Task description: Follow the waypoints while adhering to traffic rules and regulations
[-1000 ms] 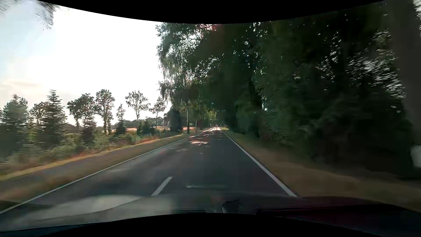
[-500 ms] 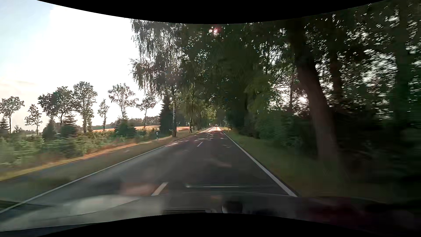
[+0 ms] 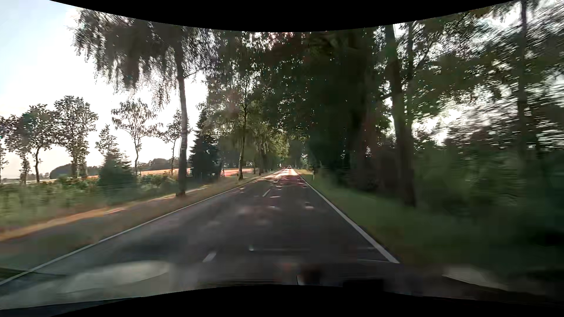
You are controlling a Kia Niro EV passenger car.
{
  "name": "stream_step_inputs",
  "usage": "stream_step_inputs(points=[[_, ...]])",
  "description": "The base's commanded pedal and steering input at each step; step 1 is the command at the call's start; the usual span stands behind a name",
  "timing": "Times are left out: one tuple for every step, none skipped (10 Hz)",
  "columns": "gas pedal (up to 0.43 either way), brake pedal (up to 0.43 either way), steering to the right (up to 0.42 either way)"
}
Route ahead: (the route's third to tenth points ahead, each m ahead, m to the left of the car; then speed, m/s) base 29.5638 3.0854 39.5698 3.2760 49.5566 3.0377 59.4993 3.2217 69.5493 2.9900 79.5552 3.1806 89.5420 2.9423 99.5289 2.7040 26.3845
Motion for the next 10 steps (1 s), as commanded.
stream_step_inputs(points=[[0.240,0.000,-0.002],[0.240,0.000,-0.002],[0.260,0.000,-0.002],[0.268,0.000,-0.002],[0.268,0.000,-0.002],[0.268,0.000,-0.002],[0.268,0.000,-0.002],[0.268,0.000,-0.002],[0.268,0.000,-0.002],[0.268,0.000,-0.002]])
